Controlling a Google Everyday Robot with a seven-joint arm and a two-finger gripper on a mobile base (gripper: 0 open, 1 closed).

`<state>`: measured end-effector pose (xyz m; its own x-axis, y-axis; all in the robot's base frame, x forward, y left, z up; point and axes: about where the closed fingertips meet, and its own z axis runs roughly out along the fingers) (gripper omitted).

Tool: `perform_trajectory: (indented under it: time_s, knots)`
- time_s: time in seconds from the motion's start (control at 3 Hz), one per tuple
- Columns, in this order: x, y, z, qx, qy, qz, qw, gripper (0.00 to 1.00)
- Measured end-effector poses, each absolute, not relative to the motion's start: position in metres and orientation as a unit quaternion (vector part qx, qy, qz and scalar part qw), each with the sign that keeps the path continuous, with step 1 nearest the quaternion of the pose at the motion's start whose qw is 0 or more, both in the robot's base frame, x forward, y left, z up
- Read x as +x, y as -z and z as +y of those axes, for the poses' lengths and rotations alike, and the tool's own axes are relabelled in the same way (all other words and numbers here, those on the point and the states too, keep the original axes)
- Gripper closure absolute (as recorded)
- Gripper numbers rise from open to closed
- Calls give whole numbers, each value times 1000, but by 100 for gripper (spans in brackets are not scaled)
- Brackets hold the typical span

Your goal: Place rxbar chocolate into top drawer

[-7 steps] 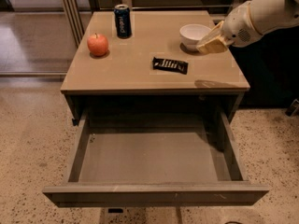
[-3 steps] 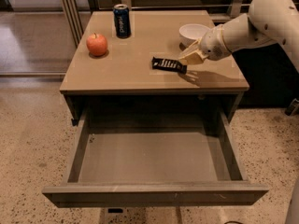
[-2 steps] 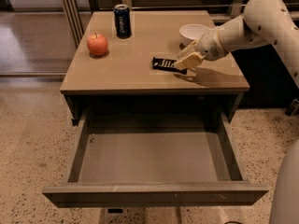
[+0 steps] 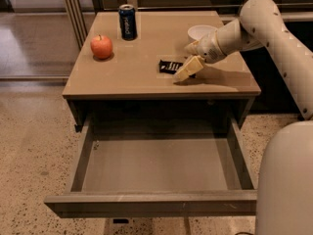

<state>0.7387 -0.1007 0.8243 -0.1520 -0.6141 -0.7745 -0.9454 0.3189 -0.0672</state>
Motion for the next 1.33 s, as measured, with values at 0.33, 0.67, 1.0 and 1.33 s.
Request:
perform_trajectory:
  time_s: [0.33,0.67,1.0,1.33]
  knots:
    - [742,-816,-99,-537,-229,729,359,18]
    - [742,-811,-100,-535,-230,733,351,32]
    - [741,-811,-102,-533,-230,737,346,55]
    - [737,-818,-105,-531,-226,741,343,79]
